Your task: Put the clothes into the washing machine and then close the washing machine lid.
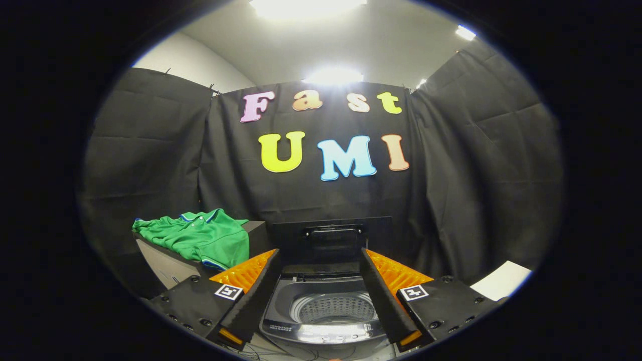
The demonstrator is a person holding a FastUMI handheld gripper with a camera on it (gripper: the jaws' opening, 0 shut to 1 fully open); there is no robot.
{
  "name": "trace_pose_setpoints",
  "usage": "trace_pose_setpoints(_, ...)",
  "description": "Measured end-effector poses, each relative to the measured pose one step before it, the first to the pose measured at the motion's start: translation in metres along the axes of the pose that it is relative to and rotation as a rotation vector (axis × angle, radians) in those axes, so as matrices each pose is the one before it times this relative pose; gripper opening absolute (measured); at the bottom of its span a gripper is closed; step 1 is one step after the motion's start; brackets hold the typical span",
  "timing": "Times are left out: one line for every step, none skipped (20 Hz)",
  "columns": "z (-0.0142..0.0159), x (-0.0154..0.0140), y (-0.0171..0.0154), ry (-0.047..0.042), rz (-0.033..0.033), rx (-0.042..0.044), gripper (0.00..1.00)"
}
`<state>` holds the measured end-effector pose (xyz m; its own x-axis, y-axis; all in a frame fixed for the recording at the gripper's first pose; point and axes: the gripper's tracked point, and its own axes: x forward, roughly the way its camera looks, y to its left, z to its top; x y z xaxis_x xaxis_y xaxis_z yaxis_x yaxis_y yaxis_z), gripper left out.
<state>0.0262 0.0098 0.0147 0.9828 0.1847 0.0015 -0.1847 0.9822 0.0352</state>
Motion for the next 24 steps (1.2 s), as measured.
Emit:
trace_pose_setpoints(0.00583, 0.00277, 0.00458, -0.00576, 0.01045, 0.00145, 0.98)
trace_pose_setpoints(0.00536, 0.00407, 0.00796, -0.00499, 0.01429, 0.00279, 0.98)
trace_pose_setpoints(0.00353, 0.00422, 0.00557, 0.00012, 0.00853, 0.00238, 0.96)
trace_pose_setpoints(0.00232, 0.00336, 0.00578, 0.00478, 0.00851, 0.0032, 0.96)
trace_pose_setpoints(0.00295, 0.00429, 0.00648, 0.00768, 0.00695, 0.00801, 0.95)
trace_pose_setpoints(0.00342, 0.00379, 0.00873, 0.0053, 0.01305, 0.00917, 0.95)
trace_pose_setpoints(0.0042, 0.00314, 0.00979, 0.00335, 0.01501, 0.0058, 0.95)
trace_pose_setpoints(0.00304, 0.00505, 0.00993, 0.00324, 0.01438, -0.00122, 0.95)
trace_pose_setpoints(0.00368, 0.00444, 0.00954, 0.00253, 0.0119, -0.00627, 0.96)
trace_pose_setpoints(0.00255, 0.00428, 0.00915, 0.00215, 0.01265, -0.00637, 0.95)
trace_pose_setpoints(0.00435, 0.00485, 0.01054, 0.00016, 0.01439, -0.00503, 0.96)
trace_pose_setpoints(0.00284, 0.00466, 0.01017, 0.00205, 0.01418, -0.00396, 0.95)
trace_pose_setpoints(0.00348, 0.00466, 0.00999, 0.0022, 0.01548, -0.00222, 0.95)
trace_pose_setpoints(0.00236, 0.00437, 0.00973, 0.00197, 0.01314, -0.00172, 0.95)
trace_pose_setpoints(0.00245, 0.00572, 0.00936, 0.00514, 0.01408, -0.00243, 0.95)
trace_pose_setpoints(0.00129, 0.00667, 0.01063, 0.00722, 0.01458, -0.00255, 0.95)
trace_pose_setpoints(0.00141, 0.0056, 0.00957, 0.00833, 0.01375, -0.00317, 0.95)
trace_pose_setpoints(0.00057, 0.00583, 0.00974, 0.01076, 0.01457, -0.00277, 0.96)
trace_pose_setpoints(0.00003, 0.0062, 0.00958, 0.01369, 0.01402, -0.00515, 0.96)
trace_pose_setpoints(0.00019, 0.00509, 0.00819, 0.01108, 0.01073, -0.00752, 0.96)
trace_pose_setpoints(0.00147, 0.00528, 0.0085, 0.00814, 0.01289, -0.00641, 0.96)
trace_pose_setpoints(0.00081, 0.00538, 0.01023, 0.00695, 0.01468, -0.00577, 0.95)
trace_pose_setpoints(0.0002, 0.00454, 0.00793, 0.00829, 0.01099, -0.00482, 0.96)
trace_pose_setpoints(0.00025, 0.00609, 0.00882, 0.00926, 0.01349, -0.00548, 0.96)
